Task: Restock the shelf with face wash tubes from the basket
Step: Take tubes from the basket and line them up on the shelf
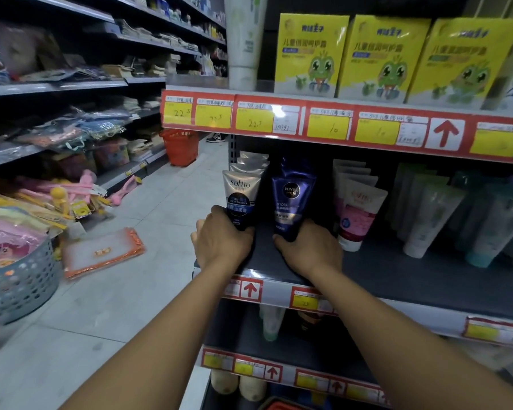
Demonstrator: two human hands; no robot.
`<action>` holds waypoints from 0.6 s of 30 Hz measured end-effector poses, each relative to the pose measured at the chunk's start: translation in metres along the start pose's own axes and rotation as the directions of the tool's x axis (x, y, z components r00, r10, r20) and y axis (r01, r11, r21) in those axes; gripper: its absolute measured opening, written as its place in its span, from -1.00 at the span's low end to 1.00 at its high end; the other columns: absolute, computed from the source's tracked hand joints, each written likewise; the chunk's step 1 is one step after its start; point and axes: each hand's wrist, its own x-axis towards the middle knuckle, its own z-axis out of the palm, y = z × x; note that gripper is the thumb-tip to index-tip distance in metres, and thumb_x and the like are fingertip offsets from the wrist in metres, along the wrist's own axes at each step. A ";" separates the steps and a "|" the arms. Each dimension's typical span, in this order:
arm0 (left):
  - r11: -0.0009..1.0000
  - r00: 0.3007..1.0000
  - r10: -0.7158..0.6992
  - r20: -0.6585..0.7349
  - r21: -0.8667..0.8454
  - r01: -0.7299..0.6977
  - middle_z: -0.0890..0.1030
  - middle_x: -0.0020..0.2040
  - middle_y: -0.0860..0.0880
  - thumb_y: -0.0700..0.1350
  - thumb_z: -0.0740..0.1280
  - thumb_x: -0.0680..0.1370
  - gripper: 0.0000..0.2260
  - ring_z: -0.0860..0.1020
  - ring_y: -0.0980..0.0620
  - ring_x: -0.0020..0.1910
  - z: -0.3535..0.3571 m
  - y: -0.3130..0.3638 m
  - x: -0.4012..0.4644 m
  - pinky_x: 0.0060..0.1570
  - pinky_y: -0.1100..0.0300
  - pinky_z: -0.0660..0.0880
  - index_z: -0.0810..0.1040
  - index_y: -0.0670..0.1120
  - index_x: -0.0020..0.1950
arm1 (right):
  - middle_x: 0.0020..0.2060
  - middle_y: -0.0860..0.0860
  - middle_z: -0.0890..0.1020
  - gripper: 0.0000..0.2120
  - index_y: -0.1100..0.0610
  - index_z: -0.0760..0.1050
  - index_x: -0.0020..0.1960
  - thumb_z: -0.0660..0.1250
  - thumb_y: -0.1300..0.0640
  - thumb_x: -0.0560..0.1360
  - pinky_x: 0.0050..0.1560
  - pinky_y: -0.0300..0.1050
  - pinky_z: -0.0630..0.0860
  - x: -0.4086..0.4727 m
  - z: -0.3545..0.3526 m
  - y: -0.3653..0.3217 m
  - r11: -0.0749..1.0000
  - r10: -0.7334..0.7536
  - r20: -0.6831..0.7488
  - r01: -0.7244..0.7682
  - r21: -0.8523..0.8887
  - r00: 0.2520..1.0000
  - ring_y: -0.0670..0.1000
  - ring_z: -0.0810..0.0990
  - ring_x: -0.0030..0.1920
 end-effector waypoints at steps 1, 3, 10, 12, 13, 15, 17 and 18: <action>1.000 1.000 0.010 0.001 0.004 -0.010 0.64 0.10 -0.06 0.19 0.47 0.46 -0.56 0.49 -0.15 0.21 0.001 -0.001 0.000 0.10 0.01 0.38 0.48 -0.04 0.18 | -0.02 0.02 0.65 -0.49 0.07 0.49 0.14 0.33 -0.34 0.45 -0.21 -0.09 0.52 -0.001 0.000 0.000 1.000 0.012 0.000 -0.012 0.010 1.000 0.10 0.63 -0.05; 0.999 1.000 0.030 0.001 0.016 -0.030 0.64 0.10 -0.06 0.20 0.46 0.46 -0.55 0.49 -0.15 0.21 0.002 -0.002 0.000 0.09 0.02 0.35 0.48 -0.04 0.18 | -0.03 0.03 0.64 -0.51 0.09 0.49 0.13 0.34 -0.29 0.46 -0.16 -0.06 0.57 -0.003 -0.001 0.000 0.999 0.031 0.001 -0.031 0.028 1.000 0.09 0.63 -0.07; 0.999 0.999 0.045 -0.004 0.019 -0.045 0.65 0.10 -0.06 0.24 0.47 0.46 -0.52 0.49 -0.15 0.21 0.001 -0.002 -0.002 0.12 -0.01 0.38 0.49 -0.03 0.21 | 0.00 0.06 0.64 -0.51 0.13 0.49 0.14 0.36 -0.27 0.49 -0.13 -0.04 0.59 -0.007 -0.003 -0.002 0.999 0.043 -0.018 -0.043 0.021 0.999 0.12 0.63 -0.04; 0.999 0.999 0.045 -0.002 0.022 -0.045 0.65 0.10 -0.07 0.24 0.48 0.46 -0.52 0.48 -0.15 0.22 0.001 -0.002 -0.002 0.11 -0.01 0.37 0.49 -0.03 0.21 | -0.01 0.07 0.64 -0.51 0.13 0.49 0.13 0.36 -0.28 0.49 -0.15 -0.04 0.58 -0.007 -0.003 -0.003 0.999 0.043 -0.024 -0.042 0.020 0.999 0.12 0.64 -0.04; 0.999 0.999 0.044 0.000 0.024 -0.044 0.65 0.11 -0.07 0.24 0.48 0.46 -0.52 0.48 -0.15 0.22 0.001 -0.002 -0.002 0.11 -0.01 0.37 0.49 -0.03 0.21 | -0.01 0.07 0.64 -0.51 0.13 0.49 0.12 0.36 -0.28 0.49 -0.15 -0.04 0.58 -0.007 -0.003 -0.003 0.999 0.044 -0.026 -0.043 0.019 0.999 0.12 0.64 -0.04; 0.999 0.999 0.042 0.002 0.022 -0.043 0.65 0.11 -0.07 0.24 0.48 0.46 -0.51 0.48 -0.15 0.22 0.001 -0.002 -0.001 0.10 -0.01 0.36 0.49 -0.03 0.22 | -0.01 0.07 0.64 -0.50 0.14 0.49 0.12 0.37 -0.28 0.49 -0.15 -0.04 0.58 -0.007 -0.003 -0.003 0.999 0.047 -0.027 -0.046 0.018 0.999 0.13 0.64 -0.04; 0.999 0.999 0.045 0.001 0.023 -0.045 0.65 0.11 -0.07 0.24 0.48 0.46 -0.51 0.48 -0.15 0.22 0.002 -0.003 -0.001 0.10 0.00 0.35 0.49 -0.03 0.22 | -0.01 0.08 0.64 -0.51 0.14 0.49 0.12 0.37 -0.27 0.49 -0.14 -0.03 0.58 -0.007 -0.003 -0.003 0.999 0.048 -0.027 -0.048 0.016 0.998 0.13 0.64 -0.04; 0.999 0.999 0.048 0.000 0.026 -0.048 0.65 0.11 -0.07 0.24 0.48 0.46 -0.51 0.48 -0.15 0.22 0.002 -0.002 -0.001 0.10 0.00 0.35 0.49 -0.03 0.22 | -0.01 0.08 0.64 -0.51 0.14 0.49 0.13 0.37 -0.26 0.49 -0.15 -0.04 0.58 -0.008 -0.003 -0.003 0.999 0.049 -0.027 -0.049 0.017 0.998 0.13 0.64 -0.04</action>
